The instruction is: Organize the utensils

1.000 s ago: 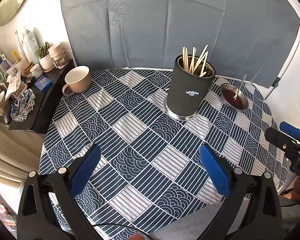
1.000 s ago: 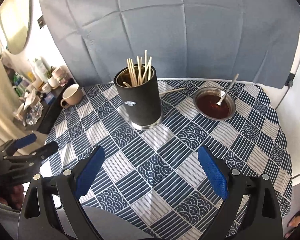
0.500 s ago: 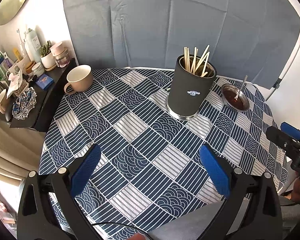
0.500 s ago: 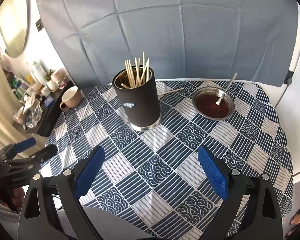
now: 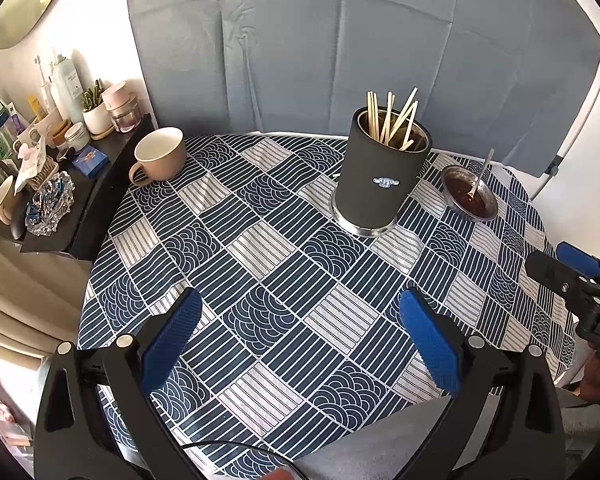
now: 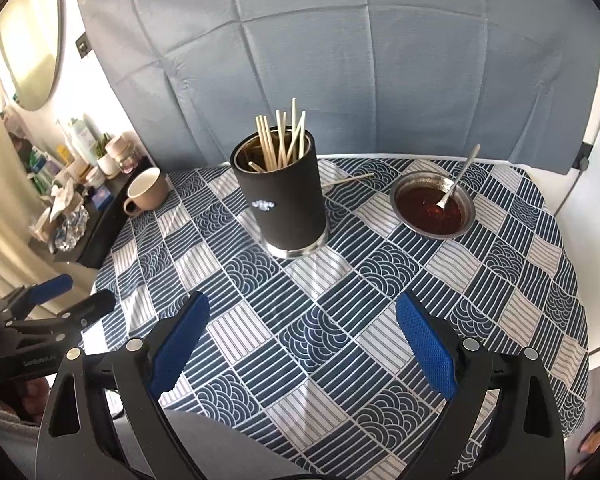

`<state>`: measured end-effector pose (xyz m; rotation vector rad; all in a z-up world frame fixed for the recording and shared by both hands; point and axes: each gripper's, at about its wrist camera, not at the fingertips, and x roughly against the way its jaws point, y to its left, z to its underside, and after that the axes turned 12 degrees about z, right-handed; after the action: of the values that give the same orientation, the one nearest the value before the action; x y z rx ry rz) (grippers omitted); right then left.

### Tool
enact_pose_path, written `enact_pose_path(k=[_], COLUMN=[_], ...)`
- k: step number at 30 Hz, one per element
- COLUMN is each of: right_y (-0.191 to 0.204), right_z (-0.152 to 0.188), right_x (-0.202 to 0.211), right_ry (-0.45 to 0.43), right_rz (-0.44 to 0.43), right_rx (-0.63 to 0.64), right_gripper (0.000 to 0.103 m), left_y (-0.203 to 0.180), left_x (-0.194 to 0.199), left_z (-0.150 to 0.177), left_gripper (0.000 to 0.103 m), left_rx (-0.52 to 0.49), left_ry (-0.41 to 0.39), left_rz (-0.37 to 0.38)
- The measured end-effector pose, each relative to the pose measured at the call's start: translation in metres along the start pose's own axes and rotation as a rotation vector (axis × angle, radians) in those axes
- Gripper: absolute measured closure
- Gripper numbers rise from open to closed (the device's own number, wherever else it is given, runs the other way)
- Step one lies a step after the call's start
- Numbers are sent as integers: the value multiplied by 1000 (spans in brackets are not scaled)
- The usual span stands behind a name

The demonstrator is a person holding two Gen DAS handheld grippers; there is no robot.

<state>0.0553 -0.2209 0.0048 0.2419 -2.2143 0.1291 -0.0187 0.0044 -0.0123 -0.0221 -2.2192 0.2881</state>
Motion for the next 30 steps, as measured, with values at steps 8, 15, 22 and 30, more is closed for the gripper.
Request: enact_pose_path(k=[8,15,22,30], right_y=[1,2,2,4], right_z=[0,1,2,1], right_x=[1,1,0,-3], right_ry=[-4,3,12,21], right_rz=[5,3,-1,-6], right_rx=[3,8,17,25], right_gripper=[13,13,13,13], left_y=[1,1,1,3], left_x=[1,1,2,1], left_z=[1,1,1,1], left_gripper=[6,6,6,6], left_rx=[9,5,2,9], left_ry=[-2,2,-1,2], left_rz=[-3,0,8,6])
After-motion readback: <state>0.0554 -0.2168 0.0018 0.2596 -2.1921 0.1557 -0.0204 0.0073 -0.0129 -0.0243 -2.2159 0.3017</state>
